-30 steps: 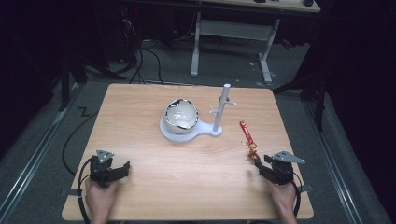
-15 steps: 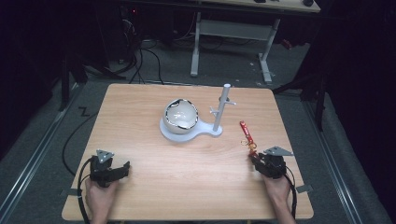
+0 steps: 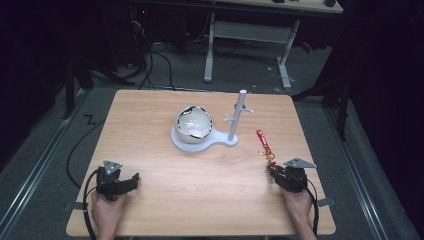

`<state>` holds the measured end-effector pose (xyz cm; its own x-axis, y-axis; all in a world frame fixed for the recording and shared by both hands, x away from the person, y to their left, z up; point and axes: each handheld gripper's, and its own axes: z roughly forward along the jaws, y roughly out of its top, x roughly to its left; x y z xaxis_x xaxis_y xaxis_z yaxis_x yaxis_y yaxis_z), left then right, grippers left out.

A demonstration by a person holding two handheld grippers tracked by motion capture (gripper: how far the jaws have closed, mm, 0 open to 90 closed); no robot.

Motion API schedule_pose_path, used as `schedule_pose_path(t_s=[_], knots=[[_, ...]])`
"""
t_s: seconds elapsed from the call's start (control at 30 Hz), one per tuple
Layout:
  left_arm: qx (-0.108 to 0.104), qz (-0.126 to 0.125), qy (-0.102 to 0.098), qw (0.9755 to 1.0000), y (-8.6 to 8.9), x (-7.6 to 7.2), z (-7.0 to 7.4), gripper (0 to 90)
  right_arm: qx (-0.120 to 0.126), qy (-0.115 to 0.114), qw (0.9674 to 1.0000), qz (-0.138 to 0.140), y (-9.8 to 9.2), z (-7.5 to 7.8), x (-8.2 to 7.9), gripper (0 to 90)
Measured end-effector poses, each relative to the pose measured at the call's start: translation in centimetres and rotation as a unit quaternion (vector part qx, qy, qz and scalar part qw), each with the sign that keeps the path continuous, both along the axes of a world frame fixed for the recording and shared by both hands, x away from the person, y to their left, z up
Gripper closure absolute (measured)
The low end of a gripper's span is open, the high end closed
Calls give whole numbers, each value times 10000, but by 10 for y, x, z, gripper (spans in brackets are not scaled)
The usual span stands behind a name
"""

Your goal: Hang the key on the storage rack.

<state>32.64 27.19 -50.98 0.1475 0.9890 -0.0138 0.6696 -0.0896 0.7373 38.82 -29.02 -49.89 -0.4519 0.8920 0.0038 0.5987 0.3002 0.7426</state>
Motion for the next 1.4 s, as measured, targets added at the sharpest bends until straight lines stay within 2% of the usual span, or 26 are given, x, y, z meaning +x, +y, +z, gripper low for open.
schedule_pose_path(t_s=[0.27, 0.43, 0.47, 0.77, 1.0, 1.4], knots=[[-1, 0, 0, 10000, 0, 0, 0, 169, 177, -58, 9998, 122, -2, 9, -3, 679], [0, -2, 1, 10000, 0, 0, 0, 169, 379, -166, 9990, 186, -6, 20, -3, 681], [-1, 0, 0, 10000, 0, 0, 0, 169, 477, -161, 9986, 156, -8, 22, -4, 681], [1, -4, 0, 10000, 0, 0, 0, 169, 692, -313, 9969, 190, -13, 37, -4, 682], [0, -3, 0, 10000, 0, 0, 0, 169, 777, -452, 9956, 271, -15, 48, -5, 683], [-2, -6, -6, 10000, 0, 0, 0, 169, 934, -817, 9916, 355, -17, 77, -6, 683]])
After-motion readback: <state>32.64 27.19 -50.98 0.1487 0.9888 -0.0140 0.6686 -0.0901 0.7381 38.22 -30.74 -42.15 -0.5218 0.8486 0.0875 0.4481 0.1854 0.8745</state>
